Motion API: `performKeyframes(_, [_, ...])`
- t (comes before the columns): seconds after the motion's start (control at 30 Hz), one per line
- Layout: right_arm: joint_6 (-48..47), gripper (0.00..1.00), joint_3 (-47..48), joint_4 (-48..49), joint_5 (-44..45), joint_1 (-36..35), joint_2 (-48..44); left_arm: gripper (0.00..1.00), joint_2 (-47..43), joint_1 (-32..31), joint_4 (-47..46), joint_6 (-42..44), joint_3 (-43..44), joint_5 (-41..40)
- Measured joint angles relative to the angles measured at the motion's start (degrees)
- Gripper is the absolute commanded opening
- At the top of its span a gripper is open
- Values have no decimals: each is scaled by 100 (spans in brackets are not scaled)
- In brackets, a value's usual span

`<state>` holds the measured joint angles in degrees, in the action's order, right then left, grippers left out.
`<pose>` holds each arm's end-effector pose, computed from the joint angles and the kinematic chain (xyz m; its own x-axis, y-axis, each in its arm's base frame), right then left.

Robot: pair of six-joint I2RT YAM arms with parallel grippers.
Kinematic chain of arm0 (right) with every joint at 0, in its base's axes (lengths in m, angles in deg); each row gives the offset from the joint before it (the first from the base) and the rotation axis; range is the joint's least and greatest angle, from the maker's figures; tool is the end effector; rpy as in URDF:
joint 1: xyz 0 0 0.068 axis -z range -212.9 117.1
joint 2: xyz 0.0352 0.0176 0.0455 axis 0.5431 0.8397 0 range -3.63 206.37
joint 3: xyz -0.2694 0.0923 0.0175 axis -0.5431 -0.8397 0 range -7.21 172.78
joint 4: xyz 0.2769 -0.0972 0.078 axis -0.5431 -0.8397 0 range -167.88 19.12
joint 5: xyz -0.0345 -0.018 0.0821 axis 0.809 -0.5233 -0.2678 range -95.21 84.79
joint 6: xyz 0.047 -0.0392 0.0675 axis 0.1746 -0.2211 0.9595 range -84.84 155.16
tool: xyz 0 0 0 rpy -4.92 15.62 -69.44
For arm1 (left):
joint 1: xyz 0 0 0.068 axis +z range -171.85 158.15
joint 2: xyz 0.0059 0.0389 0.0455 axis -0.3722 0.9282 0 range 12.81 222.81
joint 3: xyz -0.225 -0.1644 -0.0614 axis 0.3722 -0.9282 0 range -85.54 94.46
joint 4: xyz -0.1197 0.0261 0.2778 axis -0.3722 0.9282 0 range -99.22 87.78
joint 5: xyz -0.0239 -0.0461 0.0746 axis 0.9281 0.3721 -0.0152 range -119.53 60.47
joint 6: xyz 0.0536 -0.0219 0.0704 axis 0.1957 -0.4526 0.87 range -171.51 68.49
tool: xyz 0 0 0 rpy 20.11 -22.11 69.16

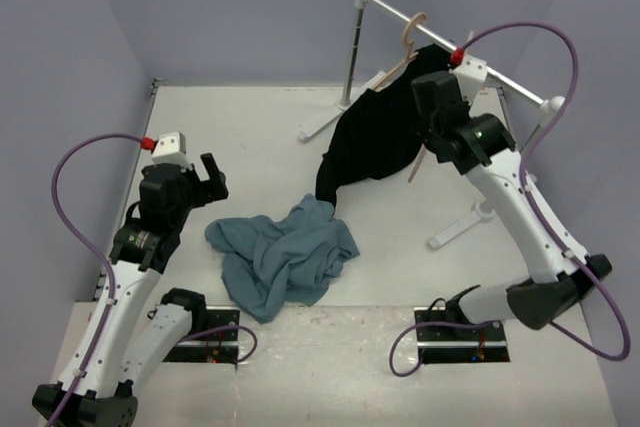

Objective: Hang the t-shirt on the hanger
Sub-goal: Pick up the hanger from the clothesline.

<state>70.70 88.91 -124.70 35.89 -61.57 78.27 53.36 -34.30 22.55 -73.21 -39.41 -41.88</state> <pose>0.3340 0.1215 0.4306 -0.4067 0.2767 -0.8706 0.3925 0.9135 0.1070 0.2282 -0.0326 0.3135 -0.4090 -0.2796 -0.8687 -0.1379 0.9599 -0.2441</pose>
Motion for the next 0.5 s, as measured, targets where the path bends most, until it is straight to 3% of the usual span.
performKeyframes(0.27, [88, 0, -1631, 182, -164, -28, -1858, 100, 116, 0, -12, 0, 0, 61])
performKeyframes(0.5, [-289, 0, -2980, 397, -1444, -30, -3323, 100, 237, -382, 143, -74, 59, 507])
